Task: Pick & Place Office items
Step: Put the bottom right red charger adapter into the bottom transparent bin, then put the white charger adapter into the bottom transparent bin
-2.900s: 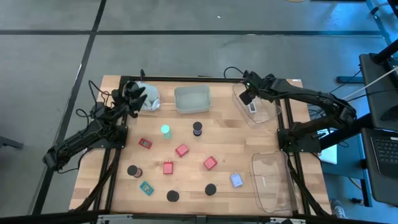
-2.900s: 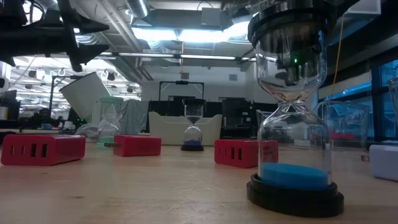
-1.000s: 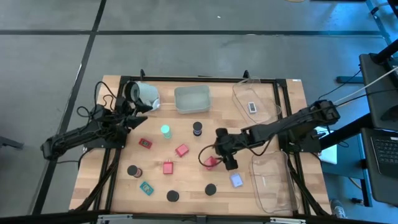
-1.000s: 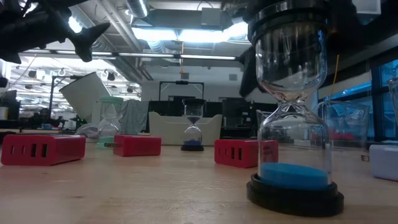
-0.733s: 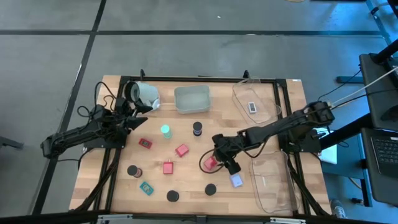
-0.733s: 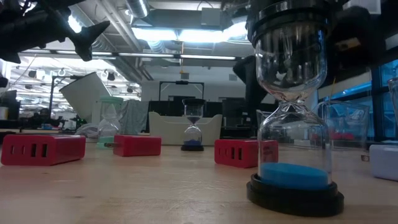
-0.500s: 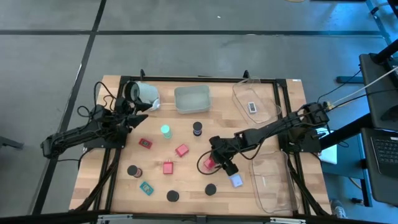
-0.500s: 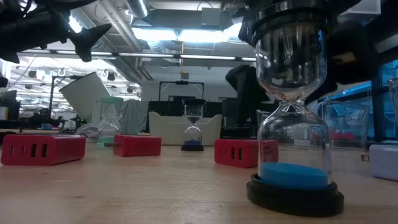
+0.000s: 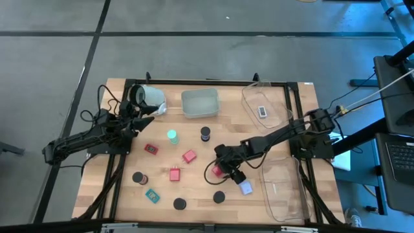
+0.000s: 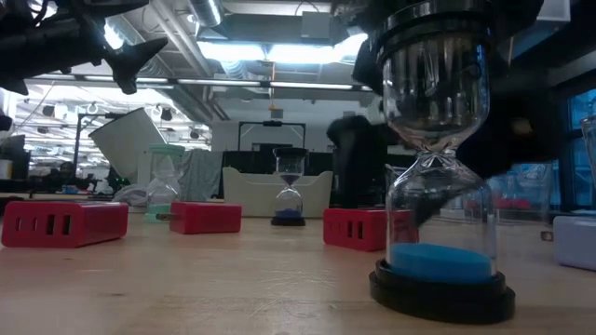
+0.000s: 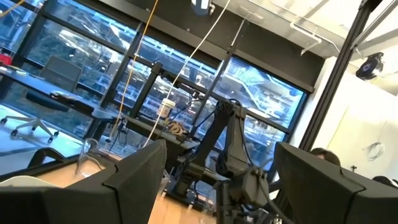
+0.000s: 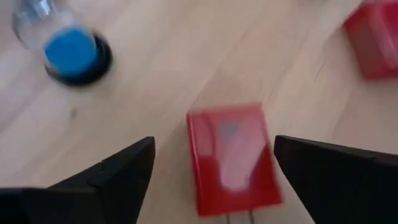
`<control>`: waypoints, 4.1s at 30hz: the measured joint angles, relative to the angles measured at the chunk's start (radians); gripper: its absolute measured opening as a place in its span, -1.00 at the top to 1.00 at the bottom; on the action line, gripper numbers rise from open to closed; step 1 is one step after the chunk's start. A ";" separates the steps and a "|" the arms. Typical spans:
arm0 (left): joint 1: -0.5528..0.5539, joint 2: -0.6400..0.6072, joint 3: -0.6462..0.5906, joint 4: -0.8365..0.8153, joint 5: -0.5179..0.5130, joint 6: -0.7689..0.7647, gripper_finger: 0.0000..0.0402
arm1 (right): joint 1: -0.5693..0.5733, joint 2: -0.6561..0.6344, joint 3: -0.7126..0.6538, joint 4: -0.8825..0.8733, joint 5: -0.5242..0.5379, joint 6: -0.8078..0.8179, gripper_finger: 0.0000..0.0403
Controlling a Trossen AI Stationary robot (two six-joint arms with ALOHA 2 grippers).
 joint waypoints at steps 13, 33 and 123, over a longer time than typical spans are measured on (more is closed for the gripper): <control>0.000 0.000 0.000 0.003 -0.001 -0.002 -0.48 | -0.001 0.049 0.001 0.006 0.004 0.029 -0.40; 0.000 0.000 0.000 0.003 -0.003 -0.063 -0.48 | 0.021 -0.294 -0.001 -0.310 0.145 0.687 -0.06; 0.000 0.000 0.000 -0.026 -0.071 -0.063 -0.48 | 0.530 -0.412 0.230 -0.900 0.488 1.315 -0.28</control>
